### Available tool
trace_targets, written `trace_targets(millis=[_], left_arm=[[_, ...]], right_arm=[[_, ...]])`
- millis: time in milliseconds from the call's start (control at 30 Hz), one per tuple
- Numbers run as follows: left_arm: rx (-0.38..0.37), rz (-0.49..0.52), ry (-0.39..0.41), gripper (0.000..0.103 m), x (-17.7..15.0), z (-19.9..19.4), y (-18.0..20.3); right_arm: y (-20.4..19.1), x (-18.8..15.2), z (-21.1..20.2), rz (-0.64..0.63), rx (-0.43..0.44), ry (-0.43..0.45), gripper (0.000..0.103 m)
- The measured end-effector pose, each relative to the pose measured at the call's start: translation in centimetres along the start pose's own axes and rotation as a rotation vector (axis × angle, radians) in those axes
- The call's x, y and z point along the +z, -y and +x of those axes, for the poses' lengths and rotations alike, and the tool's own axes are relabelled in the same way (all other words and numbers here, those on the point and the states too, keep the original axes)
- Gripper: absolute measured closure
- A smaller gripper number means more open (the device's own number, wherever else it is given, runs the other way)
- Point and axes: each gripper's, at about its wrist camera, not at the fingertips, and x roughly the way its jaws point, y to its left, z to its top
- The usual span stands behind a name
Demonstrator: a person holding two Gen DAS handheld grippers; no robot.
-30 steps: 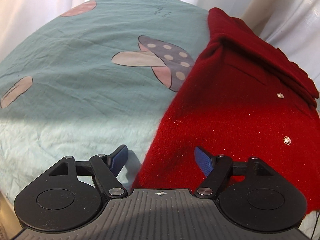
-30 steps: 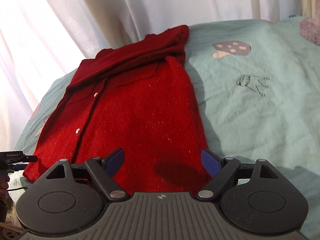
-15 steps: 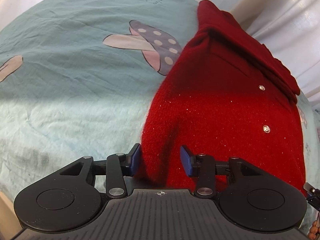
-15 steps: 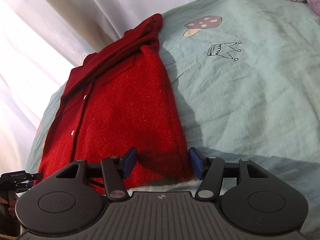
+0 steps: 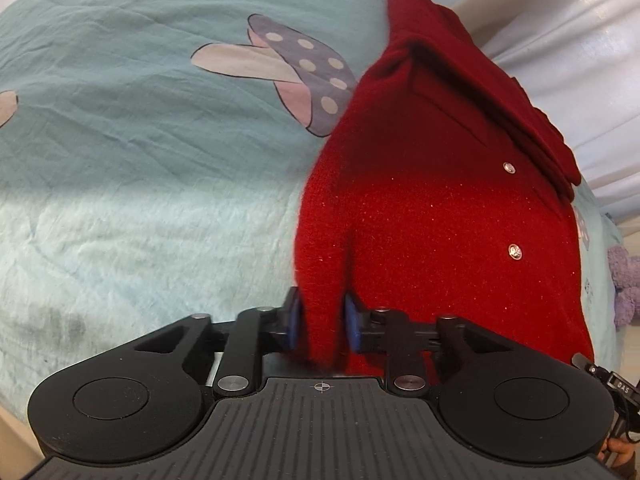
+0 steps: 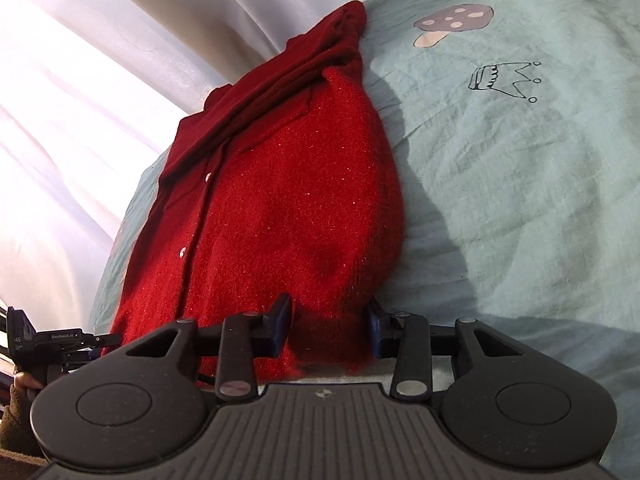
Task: Fold small clothes
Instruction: 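Grasp the side edge of the cardigan with the left gripper and fold it inward, then grasp the hem of the red cardigan with both grippers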
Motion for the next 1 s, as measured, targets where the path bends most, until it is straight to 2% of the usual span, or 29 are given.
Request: trace_targets(millis=[133, 267, 333, 433, 500, 533, 567, 600, 700, 767, 800, 867, 900, 933, 967, 1000], left_arm=[[-0.096, -0.012, 0.033, 0.091, 1.3, -1.6, 0.7], [-0.185, 0.023, 0.14, 0.091, 4.2, -4.3, 3.4], [-0.206, 0.046, 0.181, 0.091, 6.1, -4.9, 4.7], [-0.179, 0.096, 0.237, 0.091, 9.2, -4.8, 6.6], [-0.18, 0.083, 0.253, 0.091, 11.5, -4.2, 7.1], [-0.167, 0.068, 0.266, 0.101, 12.7, -3.7, 7.2], [-0.141, 0.05, 0.286, 0.101, 13.7, -3.3, 7.4], [-0.114, 0.039, 0.301, 0.101, 14.6, -2.8, 7.5], [-0.048, -0.013, 0.288, 0.101, 16.7, -0.3, 7.1], [-0.006, 0.036, 0.258, 0.097, 16.3, 1.2, 7.2], [-0.001, 0.076, 0.245, 0.094, 15.7, 1.5, 7.3], [0.023, 0.167, 0.211, 0.076, 13.8, 1.9, 7.2], [0.026, 0.211, 0.205, 0.069, 12.9, 1.9, 7.3], [0.029, 0.274, 0.189, 0.056, 11.8, 1.9, 7.3], [0.043, 0.345, 0.175, 0.051, 10.8, 2.1, 7.7], [0.054, 0.421, 0.161, 0.05, 10.1, 2.2, 8.3]], right_arm=[[-1.2, 0.8, -0.2, -0.032, 0.056, 0.028, 0.082], [-2.3, 3.3, -1.0, -0.019, 0.124, 0.12, 0.084], [-2.9, 5.3, -1.2, -0.025, 0.148, 0.163, 0.087], [-3.6, 8.6, -0.7, -0.028, 0.158, 0.228, 0.089], [-4.1, 10.6, -0.1, -0.055, 0.142, 0.271, 0.091], [-4.2, 11.9, 0.5, -0.066, 0.128, 0.293, 0.092], [-4.1, 13.1, 1.1, -0.059, 0.111, 0.309, 0.094], [-4.0, 14.2, 1.7, -0.045, 0.092, 0.322, 0.102], [-3.3, 17.1, 3.9, -0.04, -0.004, 0.334, 0.101], [-3.2, 17.7, 5.3, -0.078, -0.063, 0.278, 0.098], [-3.3, 17.4, 5.6, -0.125, -0.06, 0.251, 0.098], [-3.9, 15.8, 5.6, -0.235, -0.058, 0.207, 0.093], [-4.1, 14.5, 5.4, -0.293, -0.066, 0.187, 0.085], [-4.2, 13.5, 5.1, -0.339, -0.069, 0.17, 0.079], [-4.2, 12.6, 4.9, -0.382, -0.065, 0.152, 0.064], [-4.2, 11.6, 4.8, -0.434, -0.061, 0.129, 0.047]])
